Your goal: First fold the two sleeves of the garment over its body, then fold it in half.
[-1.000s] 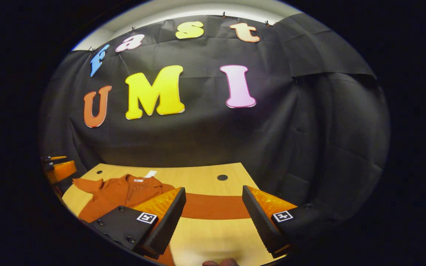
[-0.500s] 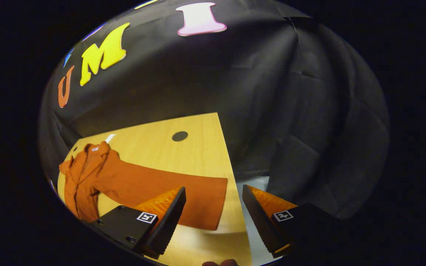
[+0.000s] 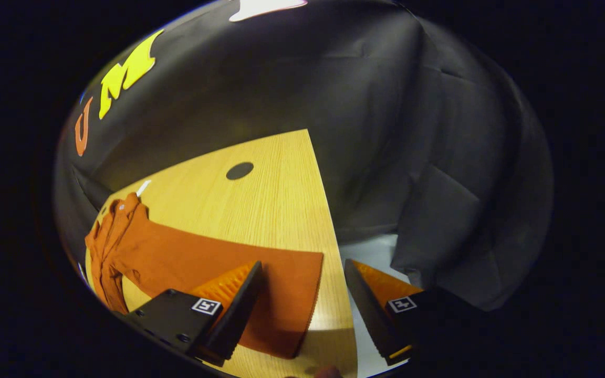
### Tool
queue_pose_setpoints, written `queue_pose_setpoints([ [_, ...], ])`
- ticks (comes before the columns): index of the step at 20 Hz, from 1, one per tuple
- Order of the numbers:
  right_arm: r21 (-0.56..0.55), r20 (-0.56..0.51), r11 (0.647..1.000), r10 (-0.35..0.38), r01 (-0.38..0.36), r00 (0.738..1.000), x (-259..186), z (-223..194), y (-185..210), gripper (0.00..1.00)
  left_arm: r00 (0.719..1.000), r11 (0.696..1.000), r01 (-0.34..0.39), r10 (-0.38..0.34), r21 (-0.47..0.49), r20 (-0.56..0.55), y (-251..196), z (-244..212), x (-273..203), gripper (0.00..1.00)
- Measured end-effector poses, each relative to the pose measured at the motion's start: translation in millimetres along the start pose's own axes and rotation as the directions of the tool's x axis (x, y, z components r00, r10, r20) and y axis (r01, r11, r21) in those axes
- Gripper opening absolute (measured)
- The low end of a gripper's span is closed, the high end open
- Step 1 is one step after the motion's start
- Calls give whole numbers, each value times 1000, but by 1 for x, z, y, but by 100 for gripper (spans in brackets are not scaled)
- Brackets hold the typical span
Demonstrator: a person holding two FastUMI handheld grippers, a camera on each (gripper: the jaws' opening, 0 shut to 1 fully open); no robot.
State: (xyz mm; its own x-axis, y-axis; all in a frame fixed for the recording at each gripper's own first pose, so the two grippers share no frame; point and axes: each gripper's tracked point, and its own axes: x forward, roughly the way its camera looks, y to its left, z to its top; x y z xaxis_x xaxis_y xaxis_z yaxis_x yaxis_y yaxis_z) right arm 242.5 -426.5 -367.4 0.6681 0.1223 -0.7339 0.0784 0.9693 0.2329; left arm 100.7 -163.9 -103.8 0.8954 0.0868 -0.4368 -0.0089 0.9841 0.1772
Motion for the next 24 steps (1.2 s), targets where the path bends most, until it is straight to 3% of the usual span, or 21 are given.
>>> queue_pose_setpoints([
  [2,42,-7,998,38,-38,999,1,-2,-4,96,1000,1000,24,-24,2,-2,-11,1,2,99],
  [4,8,-7,999,45,-45,999,-8,-4,-14,80,999,999,35,-35,-4,-1,-17,2,4,99],
  [8,-115,5,993,-34,34,999,-19,2,-28,30,999,999,40,-41,-29,-9,-20,0,4,99],
  [10,-111,-15,993,-48,46,999,-27,5,-19,4,999,998,38,-38,-41,-4,-18,0,4,99],
  [15,40,-1,999,-21,21,1000,-58,22,10,4,1000,997,22,-21,-69,15,5,-4,-1,99],
  [18,64,50,998,-9,5,999,-90,48,45,4,999,996,2,1,-85,46,35,-5,-5,99],
  [24,-4,118,998,65,-65,991,-161,113,202,4,994,986,-27,44,-163,100,135,-26,-19,99],
])
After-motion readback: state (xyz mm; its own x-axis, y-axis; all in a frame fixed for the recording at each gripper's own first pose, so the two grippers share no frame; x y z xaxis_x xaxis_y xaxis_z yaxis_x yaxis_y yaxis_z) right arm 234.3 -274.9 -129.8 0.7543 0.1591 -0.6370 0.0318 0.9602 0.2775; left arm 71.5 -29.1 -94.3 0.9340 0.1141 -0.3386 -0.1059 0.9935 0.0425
